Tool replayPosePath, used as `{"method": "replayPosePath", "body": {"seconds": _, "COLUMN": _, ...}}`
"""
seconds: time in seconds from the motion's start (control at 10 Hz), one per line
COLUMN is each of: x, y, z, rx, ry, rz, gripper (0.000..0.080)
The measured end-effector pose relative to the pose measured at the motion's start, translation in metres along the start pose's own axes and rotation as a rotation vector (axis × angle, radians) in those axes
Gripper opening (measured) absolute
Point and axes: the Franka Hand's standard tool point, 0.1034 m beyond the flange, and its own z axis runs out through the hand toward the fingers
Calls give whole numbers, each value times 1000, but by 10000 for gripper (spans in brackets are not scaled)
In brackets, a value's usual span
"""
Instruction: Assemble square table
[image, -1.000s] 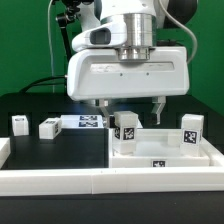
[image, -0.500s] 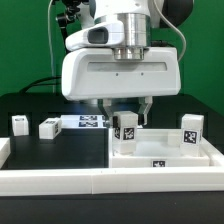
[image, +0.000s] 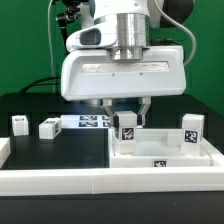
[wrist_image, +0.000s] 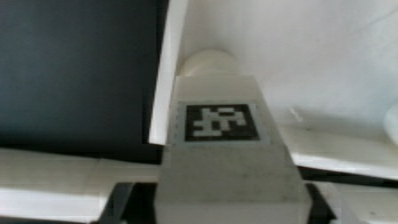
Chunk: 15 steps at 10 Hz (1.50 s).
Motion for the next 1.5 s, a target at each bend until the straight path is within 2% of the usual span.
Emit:
{"method": "replayPosePath", "body": {"seconds": 0.2, "x": -1, "y": 1, "z": 0, "rx": 2, "ry": 1, "rz": 266, "gripper": 291}}
{"method": "replayPosePath", "body": {"seconds": 0.6, "x": -3, "y": 0, "z": 0, "rx": -33, "ry": 22, "rz": 819, "gripper": 291}}
{"method": "replayPosePath", "body": {"seconds": 0.7, "x": -4, "y": 0, "z": 0, "rx": -35, "ry": 13, "rz": 918, "gripper": 291}}
{"method": "replayPosePath", "body": {"seconds": 0.9, "x": -2, "y": 2, "z": -2, "rx": -17, "ry": -14, "rz": 1117, "gripper": 291}}
{"method": "replayPosePath", "body": {"seconds": 1.3, "x": -3, "y": 3, "z": -1, "rx": -3, "ry": -19, "rz": 1263, "gripper": 291}}
{"method": "replayPosePath", "body": {"seconds": 1.4, "x": -3, "y": 3, "z": -1, "rx": -3, "ry": -19, "rz": 1258, "gripper": 380}}
{"method": "replayPosePath", "body": {"seconds": 1.5, "x": -3, "y": 2, "z": -1, "rx": -3, "ry": -19, "rz": 1210, "gripper": 380}}
